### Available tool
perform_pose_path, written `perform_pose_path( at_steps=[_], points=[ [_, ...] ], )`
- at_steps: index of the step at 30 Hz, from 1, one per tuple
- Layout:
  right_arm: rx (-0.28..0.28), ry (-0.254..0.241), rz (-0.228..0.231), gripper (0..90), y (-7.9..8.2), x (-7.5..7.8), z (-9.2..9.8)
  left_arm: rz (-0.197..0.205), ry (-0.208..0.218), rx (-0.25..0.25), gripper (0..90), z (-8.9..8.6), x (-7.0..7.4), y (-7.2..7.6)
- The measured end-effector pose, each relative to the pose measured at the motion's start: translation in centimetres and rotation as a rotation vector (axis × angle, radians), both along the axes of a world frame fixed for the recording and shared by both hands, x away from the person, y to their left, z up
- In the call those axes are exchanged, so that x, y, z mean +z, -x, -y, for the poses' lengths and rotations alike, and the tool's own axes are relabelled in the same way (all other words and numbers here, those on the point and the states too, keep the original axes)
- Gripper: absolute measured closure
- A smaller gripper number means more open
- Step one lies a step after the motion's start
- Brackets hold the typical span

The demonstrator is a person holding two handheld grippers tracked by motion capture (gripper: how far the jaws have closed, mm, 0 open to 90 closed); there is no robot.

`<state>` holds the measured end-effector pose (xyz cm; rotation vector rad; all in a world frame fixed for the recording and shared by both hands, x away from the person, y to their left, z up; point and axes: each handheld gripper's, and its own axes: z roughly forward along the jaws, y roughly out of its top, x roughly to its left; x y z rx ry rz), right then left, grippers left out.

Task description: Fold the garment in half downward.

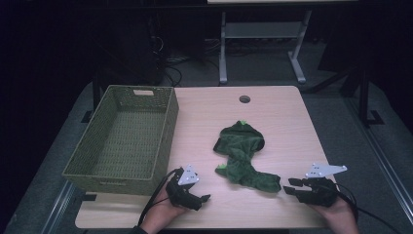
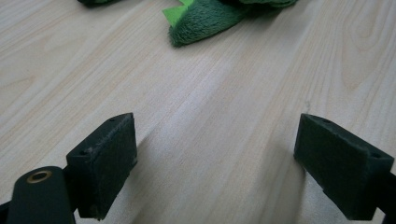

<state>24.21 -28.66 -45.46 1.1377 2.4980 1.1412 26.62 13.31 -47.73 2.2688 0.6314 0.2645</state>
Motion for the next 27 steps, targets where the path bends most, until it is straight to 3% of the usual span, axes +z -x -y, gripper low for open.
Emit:
perform_pose_path(
  at_steps=[12, 16, 20, 27],
  points=[
    [0.068, 0.011, -0.066, 66.7, -0.3, -1.0, -1.8, 0.000, 0.000, 0.000, 12.4, 0.0, 0.0, 0.0],
    [0.074, 0.015, -0.081, 76.6, -0.6, -1.2, -2.1, 0.000, 0.000, 0.000, 12.4, 0.0, 0.0, 0.0],
    [0.069, 0.016, -0.079, 83.9, -0.7, -1.2, -2.1, 0.000, 0.000, 0.000, 12.5, 0.0, 0.0, 0.0],
    [0.028, 0.001, -0.031, 84.3, -0.5, -0.2, -0.5, 0.001, 0.000, 0.000, 12.4, 0.0, 0.0, 0.0]
  ],
)
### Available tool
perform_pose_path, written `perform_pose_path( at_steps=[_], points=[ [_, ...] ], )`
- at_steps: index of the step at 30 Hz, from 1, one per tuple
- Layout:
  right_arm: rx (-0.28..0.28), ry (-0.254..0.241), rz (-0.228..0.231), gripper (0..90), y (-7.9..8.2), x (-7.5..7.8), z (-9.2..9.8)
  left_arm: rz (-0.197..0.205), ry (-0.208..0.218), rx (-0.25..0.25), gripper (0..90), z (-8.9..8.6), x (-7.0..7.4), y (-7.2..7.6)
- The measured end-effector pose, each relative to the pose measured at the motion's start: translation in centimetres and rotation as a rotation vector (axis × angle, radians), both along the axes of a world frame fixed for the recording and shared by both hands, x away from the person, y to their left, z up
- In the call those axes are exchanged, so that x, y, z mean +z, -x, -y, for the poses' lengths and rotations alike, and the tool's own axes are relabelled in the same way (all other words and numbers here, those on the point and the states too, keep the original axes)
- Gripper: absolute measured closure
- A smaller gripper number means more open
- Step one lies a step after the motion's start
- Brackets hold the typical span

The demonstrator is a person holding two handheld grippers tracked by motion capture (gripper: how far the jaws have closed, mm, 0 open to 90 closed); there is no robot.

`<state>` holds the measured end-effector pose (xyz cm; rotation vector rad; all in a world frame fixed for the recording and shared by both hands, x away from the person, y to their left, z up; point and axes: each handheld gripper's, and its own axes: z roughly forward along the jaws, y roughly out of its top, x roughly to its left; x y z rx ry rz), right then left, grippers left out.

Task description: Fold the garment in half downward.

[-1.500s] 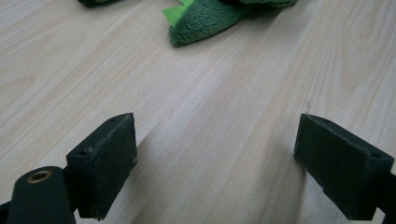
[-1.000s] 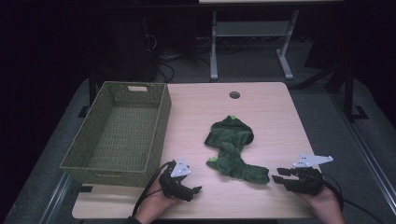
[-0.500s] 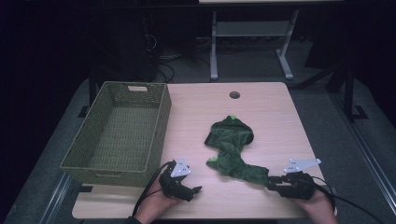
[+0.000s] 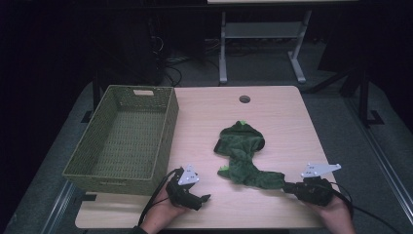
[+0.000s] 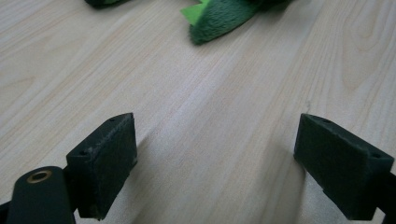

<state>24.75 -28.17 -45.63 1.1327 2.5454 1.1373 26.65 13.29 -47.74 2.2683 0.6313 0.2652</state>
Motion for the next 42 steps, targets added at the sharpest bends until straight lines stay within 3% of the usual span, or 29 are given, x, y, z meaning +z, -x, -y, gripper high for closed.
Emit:
perform_pose_path(
  at_steps=[5, 15, 25, 32, 35, 38, 42],
  points=[
    [0.004, -0.021, 0.042, 84.4, -0.1, 1.0, 0.3, 0.000, 0.000, 0.000, 12.4, 0.0, 0.0, 0.0],
    [0.100, -0.060, 0.124, 85.8, -1.5, 3.8, -2.4, 0.000, -0.001, -0.001, 12.4, 0.0, 0.0, 0.0],
    [0.214, -0.070, 0.167, 85.8, -3.1, 5.2, -5.8, 0.003, -0.005, -0.003, 12.4, 0.0, 0.0, 0.0],
    [0.296, -0.052, 0.146, 84.7, -5.0, 5.0, -9.7, 0.000, -0.003, -0.001, 12.4, 0.0, 0.0, 0.0],
    [0.306, -0.066, 0.131, 77.4, -5.7, 4.5, -10.8, 0.005, -0.006, -0.003, 12.4, 0.0, 0.0, 0.0],
    [0.296, -0.084, 0.146, 72.1, -5.9, 4.8, -11.0, 0.003, -0.005, -0.003, 12.4, 0.0, 0.0, 0.0],
    [0.257, -0.112, 0.173, 82.0, -6.5, 5.6, -10.6, 0.003, -0.007, -0.004, 12.4, 0.0, 0.0, -0.1]
  ],
)
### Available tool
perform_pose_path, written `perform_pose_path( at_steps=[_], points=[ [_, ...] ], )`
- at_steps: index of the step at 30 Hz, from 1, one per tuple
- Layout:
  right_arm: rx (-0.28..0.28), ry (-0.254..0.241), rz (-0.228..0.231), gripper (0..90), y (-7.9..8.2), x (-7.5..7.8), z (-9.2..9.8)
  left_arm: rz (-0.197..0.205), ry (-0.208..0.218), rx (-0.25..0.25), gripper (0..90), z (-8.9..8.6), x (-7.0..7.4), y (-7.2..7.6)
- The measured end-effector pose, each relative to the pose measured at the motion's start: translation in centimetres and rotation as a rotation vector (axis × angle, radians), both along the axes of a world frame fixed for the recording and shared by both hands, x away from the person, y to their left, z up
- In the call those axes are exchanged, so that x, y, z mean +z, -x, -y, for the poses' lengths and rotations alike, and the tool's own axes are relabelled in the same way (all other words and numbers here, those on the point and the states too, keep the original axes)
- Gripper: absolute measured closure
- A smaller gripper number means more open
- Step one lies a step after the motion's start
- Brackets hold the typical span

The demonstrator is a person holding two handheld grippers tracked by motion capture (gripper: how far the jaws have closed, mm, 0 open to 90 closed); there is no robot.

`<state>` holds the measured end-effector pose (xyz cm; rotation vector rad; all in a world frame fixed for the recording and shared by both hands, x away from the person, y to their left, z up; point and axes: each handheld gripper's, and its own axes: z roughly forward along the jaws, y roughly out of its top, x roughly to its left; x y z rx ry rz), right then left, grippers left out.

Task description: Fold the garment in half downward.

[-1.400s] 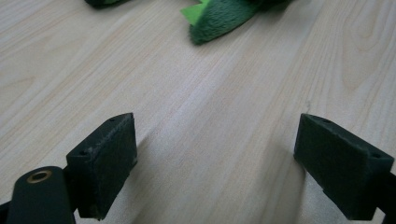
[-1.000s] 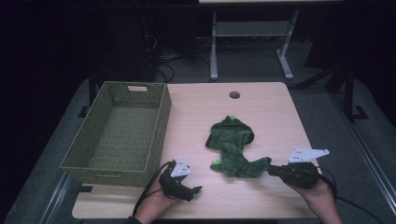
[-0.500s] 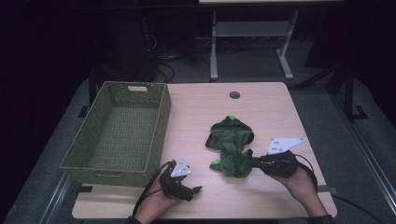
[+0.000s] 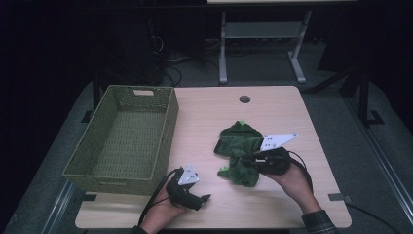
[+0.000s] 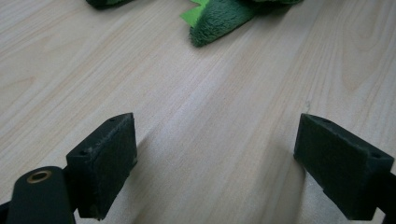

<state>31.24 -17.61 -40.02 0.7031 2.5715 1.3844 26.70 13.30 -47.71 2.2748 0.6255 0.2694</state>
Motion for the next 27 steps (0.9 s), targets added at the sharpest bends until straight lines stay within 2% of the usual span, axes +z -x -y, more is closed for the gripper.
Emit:
perform_pose_path(
  at_steps=[2, 4, 9, 13, 18, 23, 27],
  points=[
    [-0.030, 0.001, -0.009, 86.1, -0.6, 0.0, -0.1, -0.001, 0.006, 0.004, 12.4, 0.0, 0.0, 0.0],
    [-0.035, 0.008, -0.019, 88.3, -1.3, -0.5, -0.5, -0.001, 0.004, 0.002, 12.4, 0.0, 0.0, 0.0],
    [-0.040, 0.095, -0.081, 89.3, -2.3, -2.7, -1.7, -0.004, 0.003, 0.002, 12.4, 0.0, 0.0, 0.0],
    [-0.031, 0.137, -0.128, 89.8, -2.5, -4.3, -2.1, -0.005, 0.004, 0.003, 12.4, 0.0, 0.0, 0.0],
    [-0.031, 0.182, -0.177, 90.0, -2.5, -5.2, -2.3, -0.007, 0.005, 0.005, 12.4, 0.0, 0.0, 0.1],
    [-0.051, 0.214, -0.187, 90.0, -2.5, -5.6, -2.3, -0.006, 0.005, 0.003, 12.4, 0.0, 0.0, 0.1],
    [-0.053, 0.223, -0.171, 90.0, -2.4, -5.6, -2.4, -0.007, 0.005, 0.003, 12.4, 0.0, 0.0, 0.0]
  ],
)
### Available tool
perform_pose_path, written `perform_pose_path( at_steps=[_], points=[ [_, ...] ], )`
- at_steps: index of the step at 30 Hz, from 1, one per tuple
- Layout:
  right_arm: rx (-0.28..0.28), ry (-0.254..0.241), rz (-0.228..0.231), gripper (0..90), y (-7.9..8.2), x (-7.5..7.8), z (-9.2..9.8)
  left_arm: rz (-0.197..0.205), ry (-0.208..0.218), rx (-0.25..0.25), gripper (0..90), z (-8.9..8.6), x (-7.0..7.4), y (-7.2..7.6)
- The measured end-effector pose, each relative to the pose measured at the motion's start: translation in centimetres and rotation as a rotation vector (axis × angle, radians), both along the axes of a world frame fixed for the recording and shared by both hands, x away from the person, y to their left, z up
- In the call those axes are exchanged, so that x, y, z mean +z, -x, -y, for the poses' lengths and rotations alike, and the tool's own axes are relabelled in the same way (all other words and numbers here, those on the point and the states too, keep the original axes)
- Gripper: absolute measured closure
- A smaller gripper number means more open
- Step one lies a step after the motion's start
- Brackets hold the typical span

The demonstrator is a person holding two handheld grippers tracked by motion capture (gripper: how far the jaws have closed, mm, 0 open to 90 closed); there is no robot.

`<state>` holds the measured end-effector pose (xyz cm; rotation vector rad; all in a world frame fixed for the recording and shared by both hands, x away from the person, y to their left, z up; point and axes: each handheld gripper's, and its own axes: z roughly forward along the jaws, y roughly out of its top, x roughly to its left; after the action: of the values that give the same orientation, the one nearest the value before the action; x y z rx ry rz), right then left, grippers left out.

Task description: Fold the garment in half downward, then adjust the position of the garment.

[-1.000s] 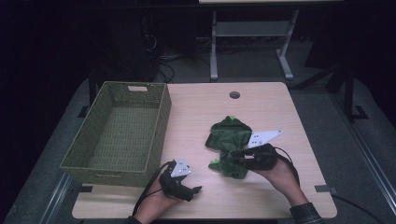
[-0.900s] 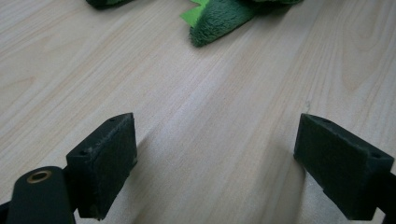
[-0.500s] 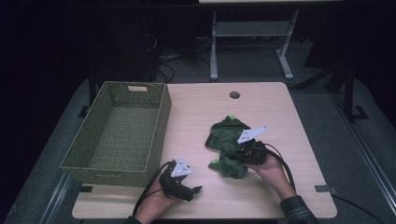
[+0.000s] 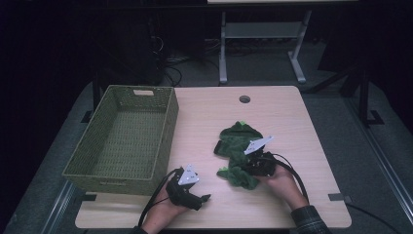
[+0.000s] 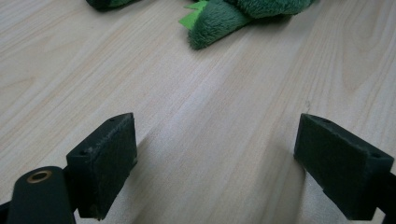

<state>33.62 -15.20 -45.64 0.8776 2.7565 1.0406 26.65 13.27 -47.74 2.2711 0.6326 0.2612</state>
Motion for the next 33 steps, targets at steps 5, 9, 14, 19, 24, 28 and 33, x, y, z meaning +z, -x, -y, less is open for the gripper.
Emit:
perform_pose_path(
  at_steps=[5, 9, 14, 19, 24, 28, 33],
  points=[
    [-0.029, -0.048, 0.018, 77.5, 0.1, 0.8, 0.6, 0.002, 0.000, 0.007, 12.5, 0.0, 0.0, 0.1],
    [-0.055, -0.094, 0.038, 71.8, 0.2, 1.7, 1.5, -0.001, -0.006, 0.009, 12.4, 0.1, 0.1, 0.1],
    [-0.065, -0.121, 0.059, 66.9, 0.7, 2.7, 2.1, -0.013, -0.021, 0.010, 12.6, 0.3, 0.2, 0.1],
    [-0.078, -0.142, 0.078, 62.0, 0.9, 3.3, 2.9, -0.035, -0.028, 0.003, 13.2, 0.6, 0.5, -0.1],
    [-0.105, -0.176, 0.099, 57.7, 0.8, 3.8, 3.8, -0.038, -0.011, -0.012, 13.5, 1.2, 1.1, -0.6],
    [-0.117, -0.162, 0.110, 56.5, 0.5, 4.4, 4.2, -0.037, -0.006, -0.026, 13.8, 1.7, 1.8, -1.5],
    [-0.132, -0.179, 0.123, 55.8, -0.3, 4.8, 5.0, -0.038, -0.016, -0.054, 19.8, 2.5, 2.5, -2.7]
  ],
)
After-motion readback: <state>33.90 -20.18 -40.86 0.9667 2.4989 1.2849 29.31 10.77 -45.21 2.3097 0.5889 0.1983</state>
